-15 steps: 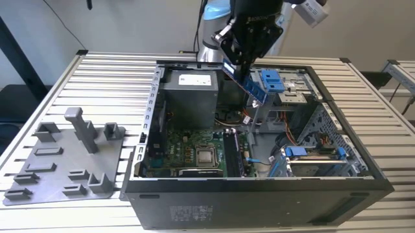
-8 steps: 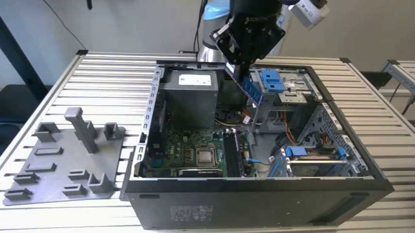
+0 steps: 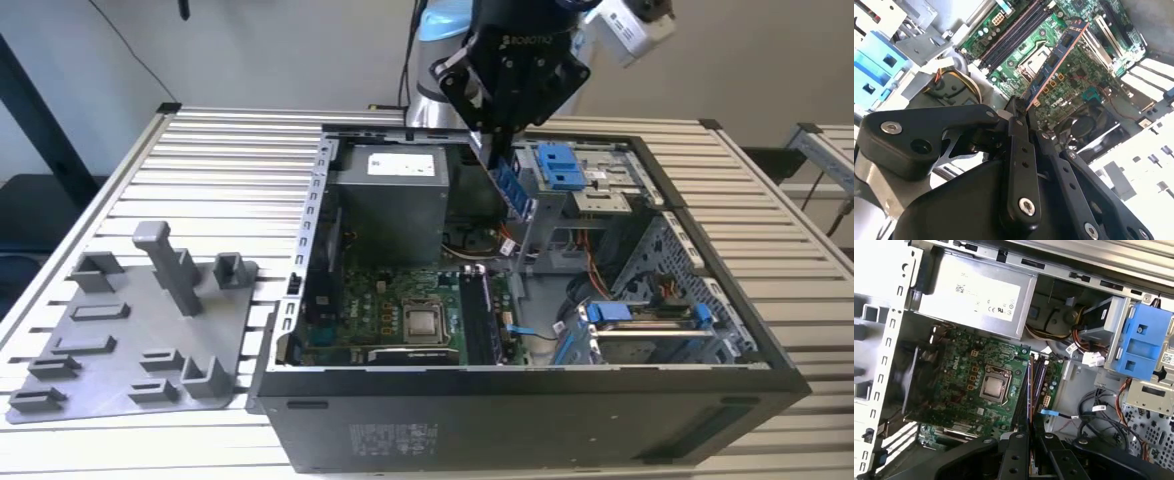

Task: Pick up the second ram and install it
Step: 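Insert the second ram into the second slot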

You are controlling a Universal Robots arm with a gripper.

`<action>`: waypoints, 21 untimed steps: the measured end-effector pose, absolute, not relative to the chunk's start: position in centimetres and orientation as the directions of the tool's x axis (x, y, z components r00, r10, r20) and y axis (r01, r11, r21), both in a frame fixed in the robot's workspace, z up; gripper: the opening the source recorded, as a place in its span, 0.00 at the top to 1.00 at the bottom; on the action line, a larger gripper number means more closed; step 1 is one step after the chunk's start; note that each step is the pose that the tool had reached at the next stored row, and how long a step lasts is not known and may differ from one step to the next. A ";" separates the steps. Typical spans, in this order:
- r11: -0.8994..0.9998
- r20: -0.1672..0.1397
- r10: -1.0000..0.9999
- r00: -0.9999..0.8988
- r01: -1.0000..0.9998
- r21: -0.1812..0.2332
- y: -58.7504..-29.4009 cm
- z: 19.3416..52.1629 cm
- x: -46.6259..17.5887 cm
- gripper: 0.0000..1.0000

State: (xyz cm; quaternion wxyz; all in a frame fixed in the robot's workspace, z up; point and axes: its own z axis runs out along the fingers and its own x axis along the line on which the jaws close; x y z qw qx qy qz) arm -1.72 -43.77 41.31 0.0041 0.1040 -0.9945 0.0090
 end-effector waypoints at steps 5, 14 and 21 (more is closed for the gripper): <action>0.990 0.010 -0.137 -0.991 -0.137 -0.017 -43.8 41.3 -1.7 0.86; 1.000 0.010 -0.021 -1.000 -0.021 -0.018 -43.8 41.2 -1.7 0.86; 0.999 0.010 0.031 -0.999 0.031 -0.018 -43.8 41.2 -1.7 0.86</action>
